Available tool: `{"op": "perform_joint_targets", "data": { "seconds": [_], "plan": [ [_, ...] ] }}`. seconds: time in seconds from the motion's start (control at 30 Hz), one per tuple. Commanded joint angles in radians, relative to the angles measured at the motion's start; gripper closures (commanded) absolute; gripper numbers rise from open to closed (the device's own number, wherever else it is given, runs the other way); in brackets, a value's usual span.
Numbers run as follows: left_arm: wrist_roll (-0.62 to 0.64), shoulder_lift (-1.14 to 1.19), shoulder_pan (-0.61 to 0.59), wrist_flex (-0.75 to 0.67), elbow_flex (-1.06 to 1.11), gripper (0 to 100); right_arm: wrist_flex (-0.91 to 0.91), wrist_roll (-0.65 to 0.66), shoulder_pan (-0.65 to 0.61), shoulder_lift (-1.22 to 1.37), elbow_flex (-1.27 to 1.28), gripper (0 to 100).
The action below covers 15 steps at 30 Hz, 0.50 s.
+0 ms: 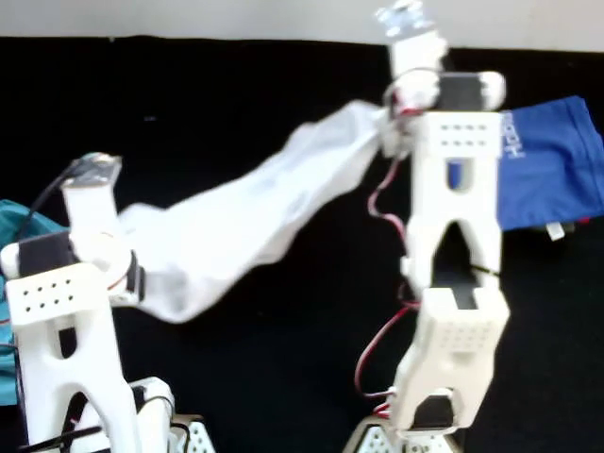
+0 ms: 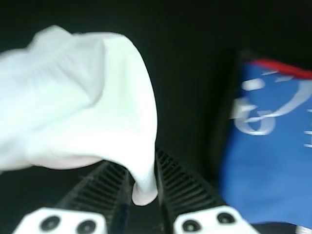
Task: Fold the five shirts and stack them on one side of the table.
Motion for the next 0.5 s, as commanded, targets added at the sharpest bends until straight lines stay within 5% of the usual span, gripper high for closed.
{"op": "perform_joint_targets", "data": {
  "seconds": [0.0, 0.23, 0.47],
  "plan": [
    [0.002, 0.005, 0.119, 0.017, -0.027, 90, 0.054, -0.002, 0.031, -0.004, -0.208, 99.3],
    [0.005, 0.005, 0.344, -0.267, 0.185, 88, 0.054, -0.002, 0.033, 0.001, -0.232, 99.3],
    [0.008, 0.005, 0.367, -0.382, 0.344, 77, 0.054, -0.002, 0.035, 0.002, -0.232, 99.3]
  ]
}}
